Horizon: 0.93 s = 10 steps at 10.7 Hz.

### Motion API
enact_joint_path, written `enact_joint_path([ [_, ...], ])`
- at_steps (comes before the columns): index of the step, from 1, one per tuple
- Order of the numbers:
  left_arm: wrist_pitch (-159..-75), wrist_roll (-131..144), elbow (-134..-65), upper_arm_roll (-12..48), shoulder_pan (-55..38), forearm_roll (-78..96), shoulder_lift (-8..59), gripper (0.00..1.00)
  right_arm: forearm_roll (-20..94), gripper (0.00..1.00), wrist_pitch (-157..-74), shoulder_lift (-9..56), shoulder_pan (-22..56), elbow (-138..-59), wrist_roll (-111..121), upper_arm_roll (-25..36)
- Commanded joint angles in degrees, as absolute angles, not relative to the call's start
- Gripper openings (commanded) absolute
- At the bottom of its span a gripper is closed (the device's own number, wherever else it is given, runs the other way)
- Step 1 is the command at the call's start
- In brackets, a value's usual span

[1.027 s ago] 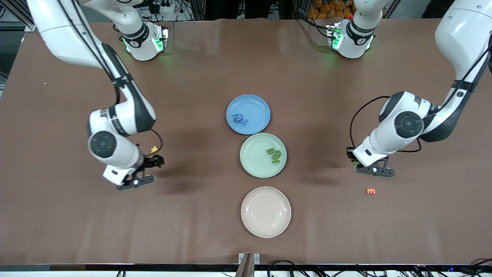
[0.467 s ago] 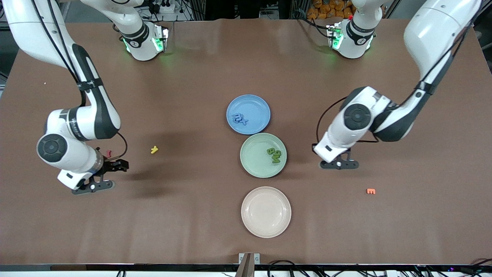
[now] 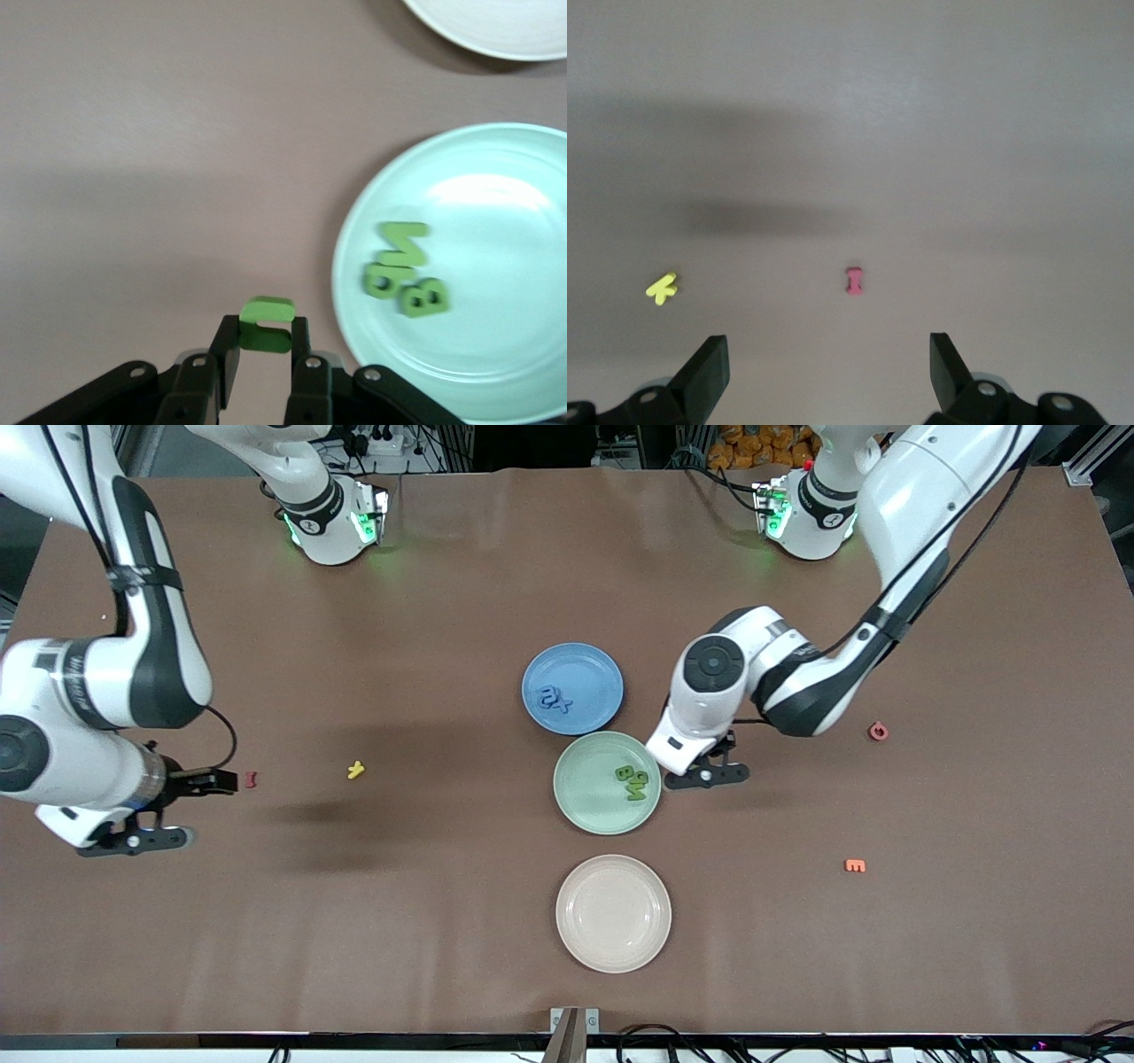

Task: Sort letters by color into matching plates
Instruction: 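Lower the green c onto the green plate and open the left gripper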

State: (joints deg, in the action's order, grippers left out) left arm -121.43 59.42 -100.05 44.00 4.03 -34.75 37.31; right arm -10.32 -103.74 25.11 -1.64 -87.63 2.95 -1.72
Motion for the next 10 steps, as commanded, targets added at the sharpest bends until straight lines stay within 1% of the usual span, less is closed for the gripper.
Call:
enact_joint_path([
  [1, -120.1, 66.2, -94.9, 38.3, -5.6, -33.6, 40.3, 0.0, -9.1, 1.0, -96.2, 21.1, -0.7, -83.0, 2.8, 0.8],
  [3, -120.1, 69.5, -93.0, 33.9, -11.5, -33.3, 41.7, 0.0, -8.0, 1.0, -92.5, 16.5, 0.2, -82.6, 2.7, 2.7],
  [6, -120.1, 70.9, -87.6, 31.0, -15.8, -30.5, 44.7, 0.0, -6.8, 1.0, -86.2, 10.3, 0.3, -82.5, 2.7, 3.6],
  [7, -120.1, 70.9, -86.2, 30.8, -15.9, -29.9, 45.5, 0.03, -5.5, 1.0, -85.2, 9.0, 0.4, -81.9, 2.7, 4.9],
  [8, -120.3, 70.8, -85.4, 30.8, -15.9, -29.9, 46.0, 0.12, -3.8, 1.0, -83.7, 7.5, 0.6, -81.7, 2.7, 5.3],
  [9, -120.8, 70.8, -84.5, 30.8, -15.9, -29.9, 46.8, 0.27, -3.4, 1.0, -82.5, 6.1, 0.6, -81.7, 2.7, 5.4],
  [10, -120.9, 70.3, -83.7, 30.8, -16.0, -30.1, 47.3, 0.99, -3.4, 1.0, -81.6, 4.7, 0.6, -81.7, 2.8, 5.4],
])
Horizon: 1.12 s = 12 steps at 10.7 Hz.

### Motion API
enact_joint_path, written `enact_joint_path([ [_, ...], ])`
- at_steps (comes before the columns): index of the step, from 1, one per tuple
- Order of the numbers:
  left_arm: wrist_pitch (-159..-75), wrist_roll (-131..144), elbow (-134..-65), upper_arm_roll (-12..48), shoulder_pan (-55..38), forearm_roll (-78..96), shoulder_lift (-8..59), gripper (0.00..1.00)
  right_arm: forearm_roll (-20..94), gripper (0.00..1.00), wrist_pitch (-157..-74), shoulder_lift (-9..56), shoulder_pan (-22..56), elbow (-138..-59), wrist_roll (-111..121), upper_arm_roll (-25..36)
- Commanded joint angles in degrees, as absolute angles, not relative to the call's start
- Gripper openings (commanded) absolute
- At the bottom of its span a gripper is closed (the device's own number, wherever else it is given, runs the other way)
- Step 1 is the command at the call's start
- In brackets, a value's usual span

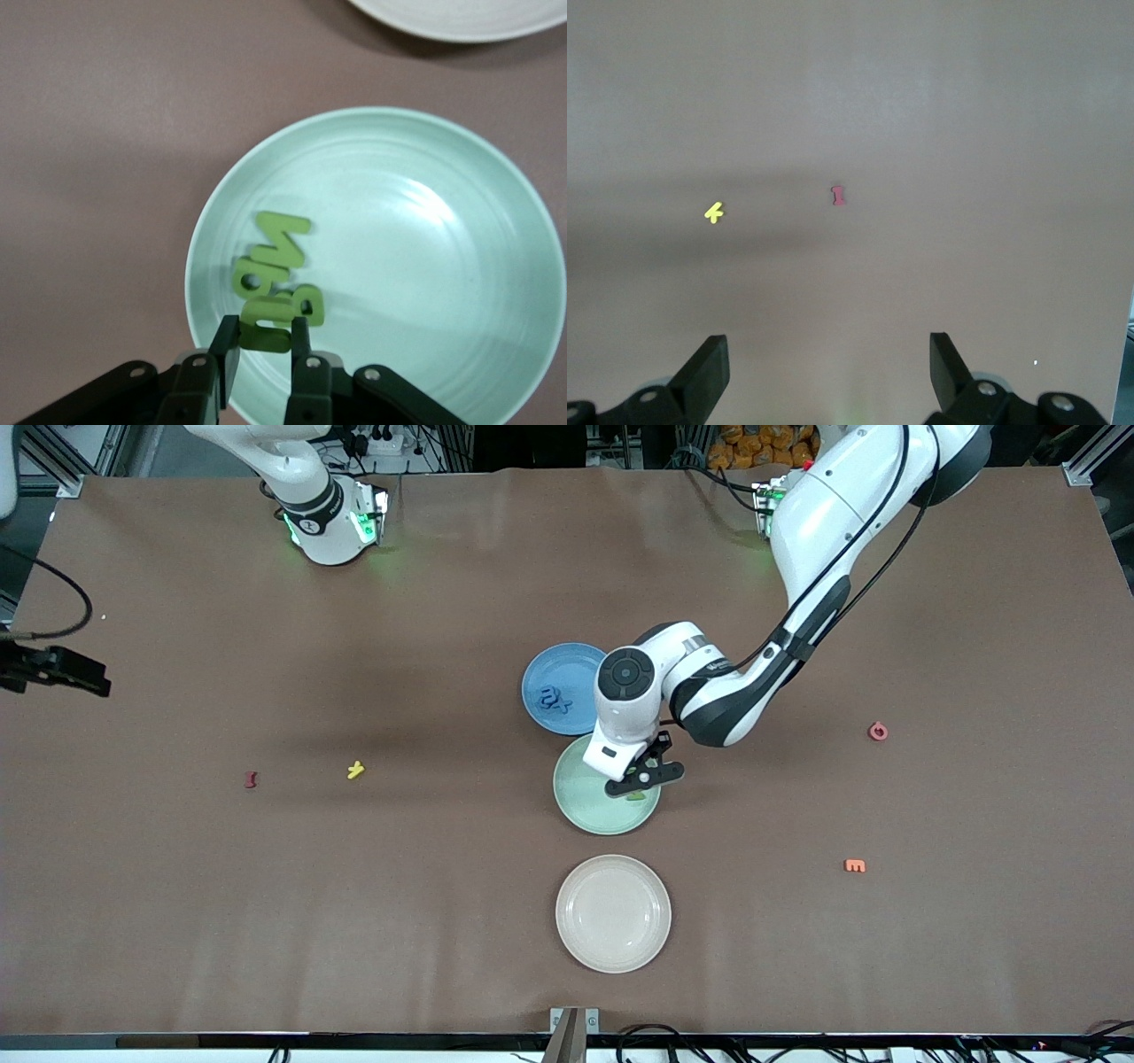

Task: Sort letters by color into matching plates
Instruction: 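Lower the green c onto the green plate and open the left gripper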

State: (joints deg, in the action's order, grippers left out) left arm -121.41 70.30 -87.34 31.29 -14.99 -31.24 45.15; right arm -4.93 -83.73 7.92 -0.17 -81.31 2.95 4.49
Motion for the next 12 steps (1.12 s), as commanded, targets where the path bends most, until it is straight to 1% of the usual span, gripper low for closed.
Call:
enact_joint_path([
  [1, -120.9, 70.4, -83.1, 30.8, -16.1, -30.1, 47.3, 1.0, -3.4, 1.0, -80.4, 3.9, 0.6, -81.7, 2.7, 5.4],
  [3, -120.9, 70.0, -82.1, 30.5, -15.5, -30.2, 46.8, 1.0, -3.3, 1.0, -80.2, 1.9, 1.0, -81.7, 2.6, 5.3],
  [5, -120.9, 70.0, -81.0, 29.9, -15.2, -30.9, 45.3, 1.0, -0.7, 1.0, -80.8, 1.1, 1.1, -82.1, 2.7, 5.4],
  [7, -120.9, 69.5, -81.1, 28.2, -14.8, -33.2, 43.1, 1.0, -0.7, 1.0, -83.2, 0.5, 1.0, -83.5, 2.7, 5.3],
  [9, -120.9, 68.8, -81.2, 28.2, -12.8, -35.4, 40.6, 1.0, -0.7, 1.0, -85.8, -0.2, 1.1, -86.8, 2.6, 5.2],
  [12, -120.9, 66.5, -81.6, 28.7, -9.1, -34.5, 37.3, 1.0, -0.7, 1.0, -88.9, 0.4, 3.2, -88.0, -1.9, 5.1],
])
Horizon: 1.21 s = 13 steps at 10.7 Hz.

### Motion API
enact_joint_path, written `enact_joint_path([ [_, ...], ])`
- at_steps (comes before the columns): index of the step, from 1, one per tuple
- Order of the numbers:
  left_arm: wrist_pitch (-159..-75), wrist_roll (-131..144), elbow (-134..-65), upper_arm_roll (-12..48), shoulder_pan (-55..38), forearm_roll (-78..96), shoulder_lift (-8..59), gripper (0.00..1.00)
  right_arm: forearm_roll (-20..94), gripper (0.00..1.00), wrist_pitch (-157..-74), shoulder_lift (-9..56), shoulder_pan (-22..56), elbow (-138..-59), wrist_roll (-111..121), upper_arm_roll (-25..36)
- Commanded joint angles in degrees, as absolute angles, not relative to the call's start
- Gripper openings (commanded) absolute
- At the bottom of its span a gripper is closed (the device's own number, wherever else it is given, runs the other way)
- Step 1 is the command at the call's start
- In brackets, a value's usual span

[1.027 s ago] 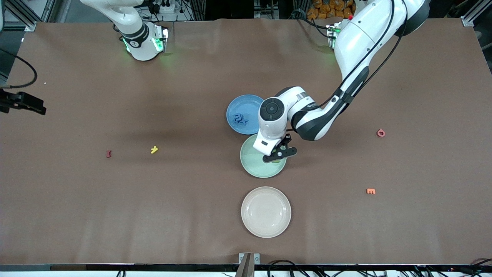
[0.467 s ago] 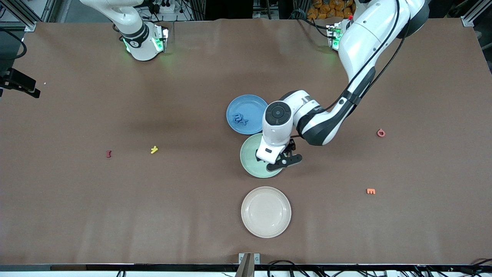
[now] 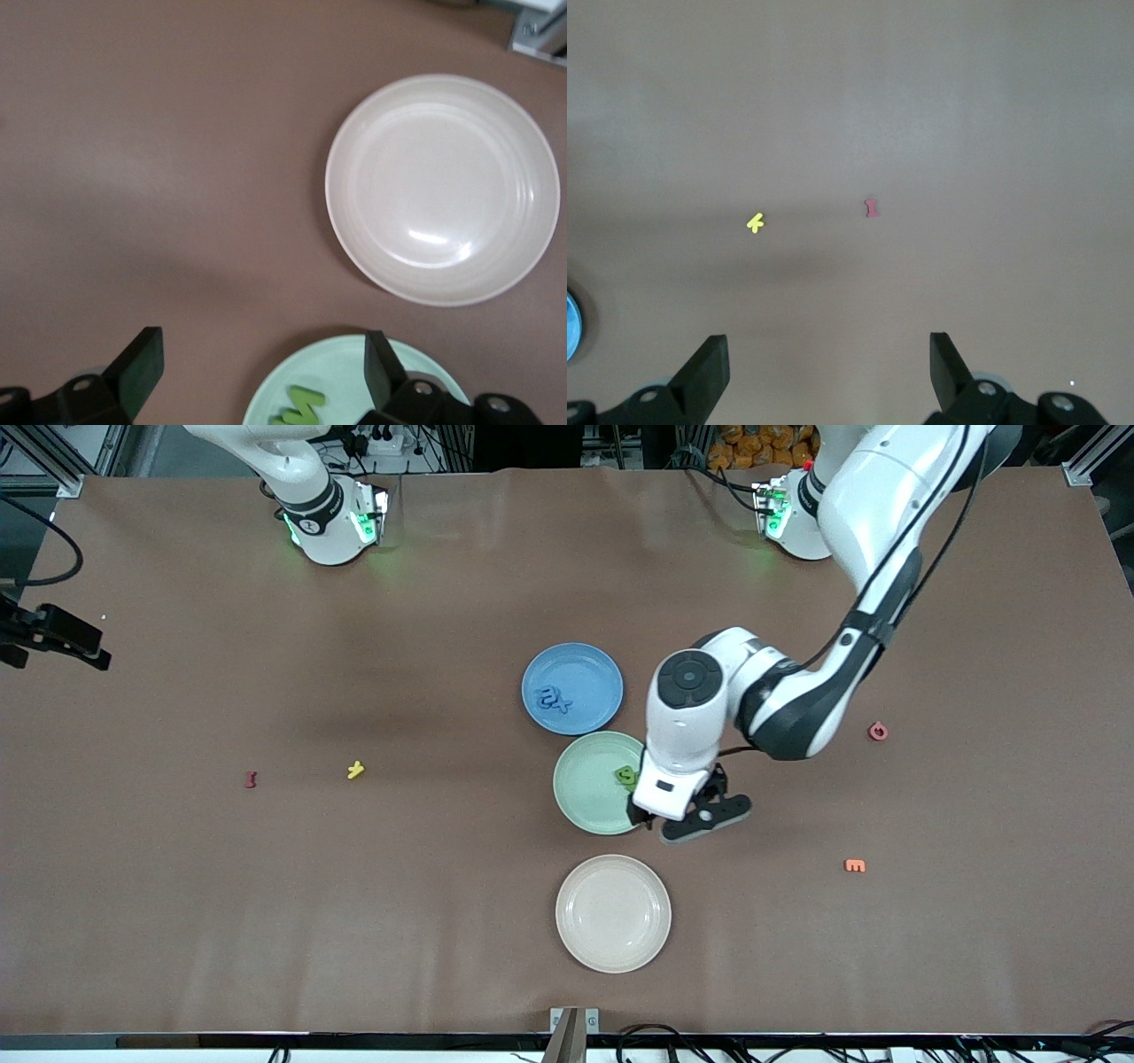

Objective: Sort letters by color into matching plates

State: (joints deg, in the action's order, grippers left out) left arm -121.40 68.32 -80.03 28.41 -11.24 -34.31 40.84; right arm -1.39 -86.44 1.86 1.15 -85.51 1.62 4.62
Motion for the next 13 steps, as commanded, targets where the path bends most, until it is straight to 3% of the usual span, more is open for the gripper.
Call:
enact_joint_path([
  [1, -120.9, 64.2, -82.6, 28.7, -7.7, -34.5, 36.0, 1.0, -0.7, 1.0, -89.6, 0.5, 3.2, -88.0, -1.9, 5.0],
  [3, -120.8, 54.1, -82.7, 27.9, -5.5, -30.4, 33.2, 1.0, -0.7, 1.0, -91.0, 0.5, 3.1, -89.2, -1.9, 5.1],
  [6, -118.0, 29.4, -82.8, 17.8, -4.6, -14.7, 26.7, 1.0, -0.7, 1.0, -91.9, 0.5, 3.1, -89.6, -1.9, 5.1],
  [10, -106.5, 11.4, -82.5, 7.5, -4.6, -0.6, 19.7, 1.0, -0.7, 1.0, -92.4, 0.9, 3.0, -89.6, -1.5, 5.0],
  [13, -97.5, 6.6, -82.5, 5.0, -4.4, 0.5, 14.7, 1.0, -0.8, 1.0, -92.5, 1.8, 3.3, -89.2, -1.4, 4.9],
])
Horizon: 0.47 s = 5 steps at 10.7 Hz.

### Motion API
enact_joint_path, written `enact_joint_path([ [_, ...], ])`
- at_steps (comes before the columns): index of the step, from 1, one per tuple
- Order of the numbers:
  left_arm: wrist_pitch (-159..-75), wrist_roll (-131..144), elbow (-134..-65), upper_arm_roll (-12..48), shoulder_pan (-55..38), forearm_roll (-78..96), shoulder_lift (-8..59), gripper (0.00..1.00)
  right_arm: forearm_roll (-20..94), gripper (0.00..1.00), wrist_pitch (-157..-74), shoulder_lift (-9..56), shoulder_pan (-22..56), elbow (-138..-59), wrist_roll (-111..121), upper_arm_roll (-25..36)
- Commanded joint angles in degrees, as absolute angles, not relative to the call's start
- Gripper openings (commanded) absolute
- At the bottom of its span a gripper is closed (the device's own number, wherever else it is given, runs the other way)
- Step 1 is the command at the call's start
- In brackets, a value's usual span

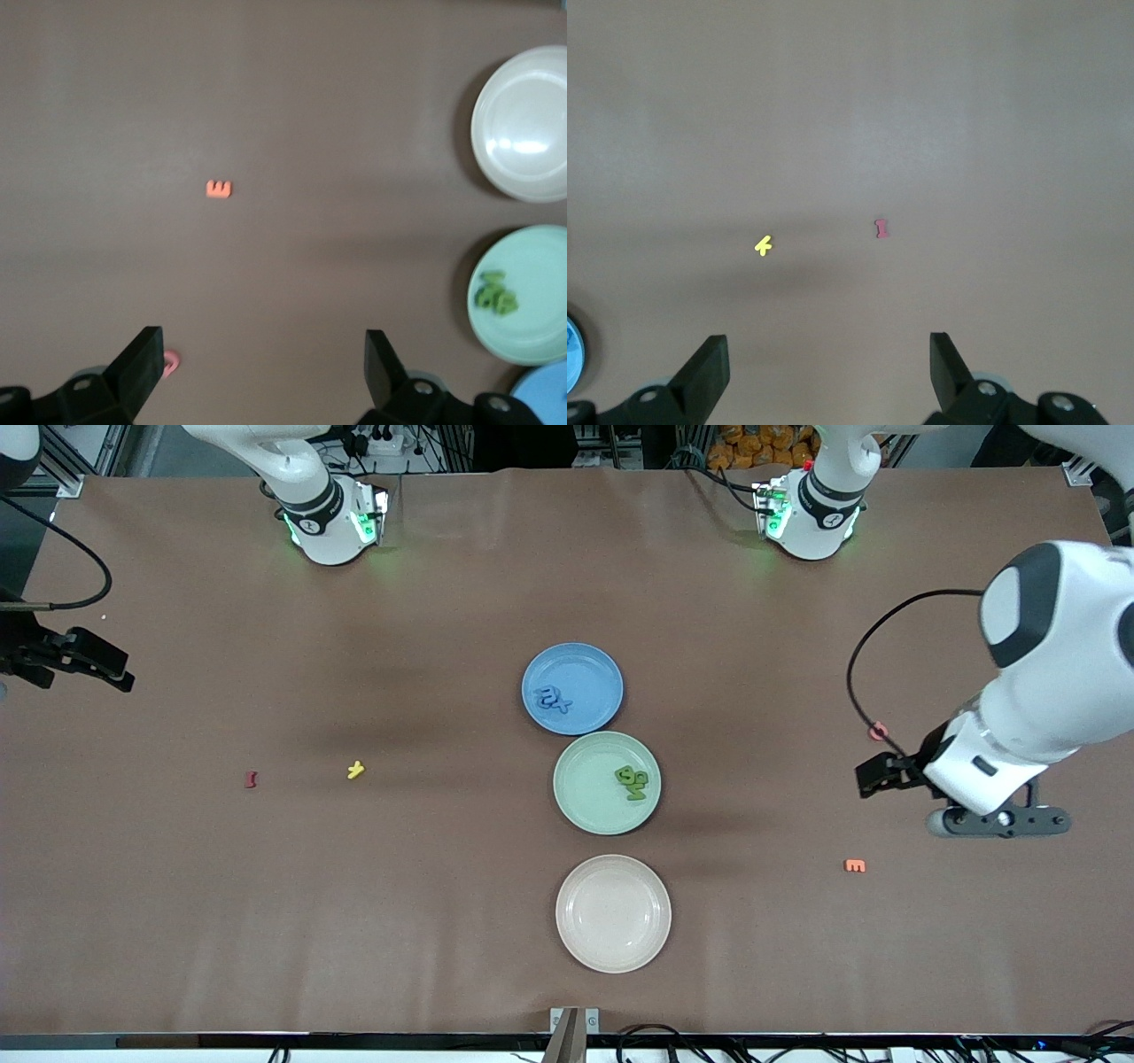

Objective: Sort letters by color into matching plates

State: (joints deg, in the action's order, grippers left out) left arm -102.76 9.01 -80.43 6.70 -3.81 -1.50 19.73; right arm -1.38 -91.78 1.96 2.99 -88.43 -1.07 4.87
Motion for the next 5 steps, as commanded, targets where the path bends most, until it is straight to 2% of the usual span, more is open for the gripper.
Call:
enact_joint_path([
  [1, -95.0, 7.3, -82.7, 3.6, -4.7, 1.8, 12.5, 1.0, -0.8, 1.0, -92.5, 1.8, 3.5, -89.2, -1.4, 4.9],
  [5, -88.2, 7.5, -85.4, 1.8, -3.6, 3.6, 4.1, 1.0, -0.7, 1.0, -94.0, 2.5, 4.3, -88.9, -1.8, 4.8],
])
